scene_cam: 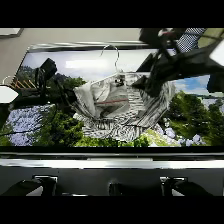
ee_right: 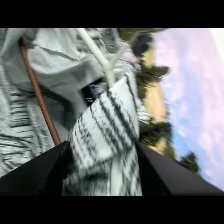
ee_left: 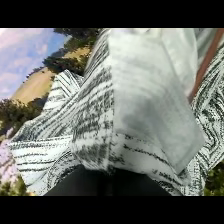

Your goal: Fold the clothes and pants, and hang the long-sleeved shirts on hangers.

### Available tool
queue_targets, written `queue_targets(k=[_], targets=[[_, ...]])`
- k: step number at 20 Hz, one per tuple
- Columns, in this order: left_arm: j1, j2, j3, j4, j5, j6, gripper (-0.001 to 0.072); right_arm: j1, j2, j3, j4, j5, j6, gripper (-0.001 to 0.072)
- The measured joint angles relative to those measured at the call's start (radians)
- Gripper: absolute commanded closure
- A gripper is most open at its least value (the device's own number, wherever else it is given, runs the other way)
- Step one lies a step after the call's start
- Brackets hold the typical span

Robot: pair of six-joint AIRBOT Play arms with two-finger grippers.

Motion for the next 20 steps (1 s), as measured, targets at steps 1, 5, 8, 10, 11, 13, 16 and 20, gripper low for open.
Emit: queue_targets(k=[1, 5, 8, 10, 11, 13, 16, 20], targets=[[0.000, 0.010, 0.000, 0.003, 0.000, 0.006, 0.0670, -0.013, 0.033, 0.000, -0.042, -0.018, 0.027, 0.0206], [0.000, 0.045, 0.000, 0.008, 0.006, 0.016, 0.0670, -0.167, 0.122, -0.001, -0.151, 0.006, 0.097, 0.0188], [0.000, 0.063, 0.000, 0.010, 0.006, 0.023, 0.0670, -0.299, 0.113, -0.003, -0.133, 0.034, 0.106, 0.0108], [0.000, 0.070, 0.000, 0.010, 0.006, 0.023, 0.0670, -0.342, 0.079, -0.004, -0.102, 0.042, 0.072, 0.0107], [0.000, 0.072, 0.000, 0.011, 0.004, 0.023, 0.0670, -0.354, 0.056, -0.004, -0.074, 0.045, 0.042, 0.0107], [0.000, 0.075, 0.000, 0.011, -0.003, 0.023, 0.0670, -0.369, -0.002, -0.004, -0.006, 0.049, -0.022, 0.0106], [0.000, 0.076, 0.000, 0.011, -0.013, 0.023, 0.0670, -0.378, -0.089, -0.005, 0.096, 0.051, -0.085, 0.0106], [0.000, 0.077, 0.000, 0.011, -0.020, 0.023, 0.0669, -0.382, -0.189, -0.005, 0.228, 0.044, -0.172, 0.0105]])
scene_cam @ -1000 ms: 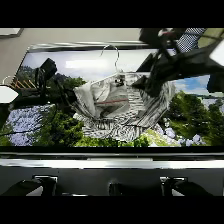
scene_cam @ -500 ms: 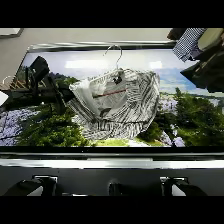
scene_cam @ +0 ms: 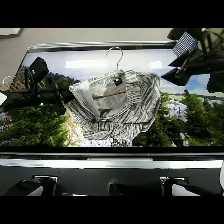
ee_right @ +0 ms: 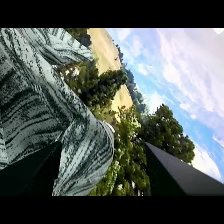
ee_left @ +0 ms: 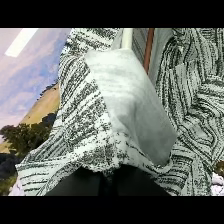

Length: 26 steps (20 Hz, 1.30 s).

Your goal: Fold the clothes and pants, and hang the long-sleeved shirts on hangers.

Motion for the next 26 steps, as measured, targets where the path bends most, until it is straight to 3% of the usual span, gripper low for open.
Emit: queue_targets(k=[7, 8, 12, 13, 15, 16, 17, 18, 23, 24, 25, 26], targets=[[0.000, -0.002, -0.001, 0.000, -0.001, 0.000, 0.0670, 0.017, -0.117, 0.000, 0.116, 0.039, -0.067, 0.0116], [0.000, -0.002, -0.001, 0.000, -0.002, 0.000, 0.0669, 0.030, -0.129, 0.000, 0.118, 0.047, -0.076, 0.0173], [0.000, -0.001, -0.002, 0.002, -0.005, 0.000, 0.0668, 0.068, -0.154, 0.000, 0.091, 0.059, -0.094, 0.0598], [0.000, -0.002, -0.002, 0.001, 0.003, -0.008, 0.0667, 0.072, -0.156, 0.000, 0.080, 0.080, -0.111, 0.0670], [0.000, -0.002, -0.002, 0.003, 0.000, -0.004, 0.0655, 0.077, -0.154, 0.000, 0.077, 0.092, -0.116, 0.0671], [0.000, -0.002, -0.002, 0.003, -0.002, -0.003, 0.0599, 0.078, -0.148, 0.000, 0.070, 0.102, -0.121, 0.0672], [0.000, -0.002, -0.002, 0.002, 0.001, -0.001, 0.0455, 0.080, -0.141, 0.000, 0.069, 0.113, -0.124, 0.0673], [0.000, -0.002, -0.002, -0.004, -0.001, 0.000, 0.0357, 0.081, -0.131, 0.000, 0.065, 0.124, -0.125, 0.0674], [0.012, -0.001, -0.002, 0.010, 0.035, -0.083, 0.0347, 0.082, -0.035, 0.000, 0.010, 0.163, -0.127, 0.0676], [0.021, -0.001, -0.002, 0.014, 0.054, -0.113, 0.0307, 0.082, -0.007, 0.000, -0.002, 0.173, -0.119, 0.0676], [0.031, -0.001, -0.002, 0.017, 0.072, -0.143, 0.0165, 0.082, 0.020, 0.000, -0.016, 0.180, -0.107, 0.0676], [0.043, -0.001, -0.002, 0.018, 0.098, -0.182, 0.0129, 0.082, 0.051, 0.000, -0.034, 0.188, -0.097, 0.0676]])
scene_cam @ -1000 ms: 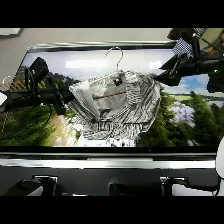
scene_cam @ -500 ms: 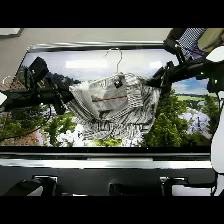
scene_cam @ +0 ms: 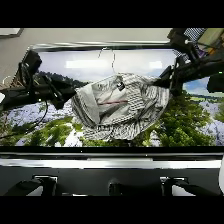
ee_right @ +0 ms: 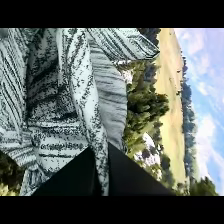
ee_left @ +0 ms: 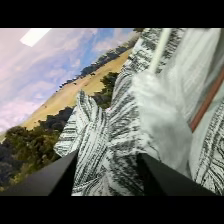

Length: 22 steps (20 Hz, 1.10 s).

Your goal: Fold the clothes and pants, and hang the long-sleeved shirts on hangers.

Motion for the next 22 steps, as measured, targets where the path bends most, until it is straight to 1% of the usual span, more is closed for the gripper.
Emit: queue_targets(k=[3, 6, 8, 9, 11, 13, 15, 16, 17, 19, 22], targets=[[0.034, 0.003, 0.001, 0.006, 0.095, -0.132, 0.0130, 0.000, 0.103, 0.000, -0.068, 0.002, 0.052, 0.0676], [0.056, 0.019, 0.002, 0.006, 0.163, -0.267, 0.0130, 0.000, 0.214, 0.000, -0.148, -0.014, 0.152, 0.0674], [0.061, 0.033, 0.002, 0.006, 0.182, -0.328, 0.0130, 0.000, 0.291, 0.000, -0.220, -0.024, 0.237, 0.0674], [0.063, 0.040, 0.002, 0.007, 0.190, -0.349, 0.0130, 0.000, 0.326, 0.000, -0.262, -0.037, 0.295, 0.0673], [0.064, 0.056, 0.002, 0.007, 0.201, -0.381, 0.0130, 0.000, 0.398, 0.000, -0.392, -0.069, 0.463, 0.0673], [0.066, 0.071, 0.002, 0.007, 0.206, -0.408, 0.0130, 0.000, 0.459, 0.000, -0.563, -0.092, 0.657, 0.0674], [0.066, 0.082, 0.002, 0.008, 0.209, -0.428, 0.0130, 0.000, 0.516, 0.000, -0.768, -0.100, 0.862, 0.0673], [0.066, 0.087, 0.002, 0.008, 0.209, -0.435, 0.0131, 0.000, 0.541, 0.000, -0.851, -0.107, 0.936, 0.0673], [0.066, 0.090, 0.002, 0.008, 0.208, -0.441, 0.0130, 0.000, 0.566, 0.000, -0.921, -0.116, 0.998, 0.0673], [0.066, 0.095, 0.002, 0.008, 0.201, -0.447, 0.0131, 0.000, 0.606, 0.001, -1.001, -0.136, 1.081, 0.0674], [0.066, 0.098, 0.002, 0.008, 0.181, -0.453, 0.0131, 0.000, 0.635, 0.001, -1.148, -0.104, 1.206, 0.0674]])
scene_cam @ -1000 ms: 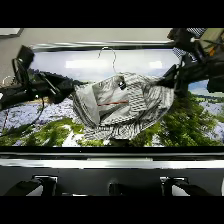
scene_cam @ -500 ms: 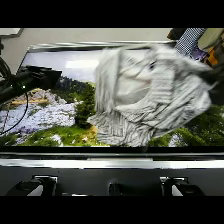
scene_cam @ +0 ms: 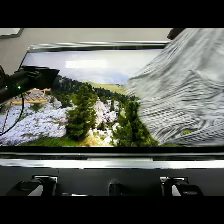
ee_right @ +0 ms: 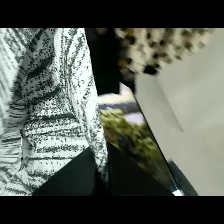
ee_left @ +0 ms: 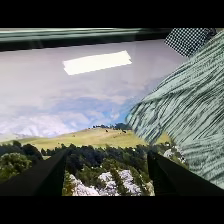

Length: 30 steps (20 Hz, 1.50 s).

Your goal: Fold the clothes and pants, and hang the long-sleeved shirts on hangers.

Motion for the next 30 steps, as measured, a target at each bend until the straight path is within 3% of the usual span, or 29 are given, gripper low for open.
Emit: queue_targets(k=[7, 12, 19, 30], targets=[[0.000, 0.001, 0.000, 0.000, -0.035, -0.003, 0.0131, 0.000, -0.058, 0.000, -0.503, 0.085, 0.287, 0.0674], [0.000, 0.001, 0.000, 0.000, -0.044, -0.006, 0.0131, -0.058, -0.167, 0.027, -0.708, 0.018, 0.414, 0.0673], [0.000, 0.001, 0.000, 0.000, -0.047, -0.005, 0.0131, -0.352, -0.341, 0.175, -0.629, -0.157, 0.526, 0.0674], [0.000, 0.001, 0.000, 0.000, -0.043, -0.003, 0.0131, -0.611, -0.457, 0.271, -0.526, -0.356, 0.654, 0.0673]])
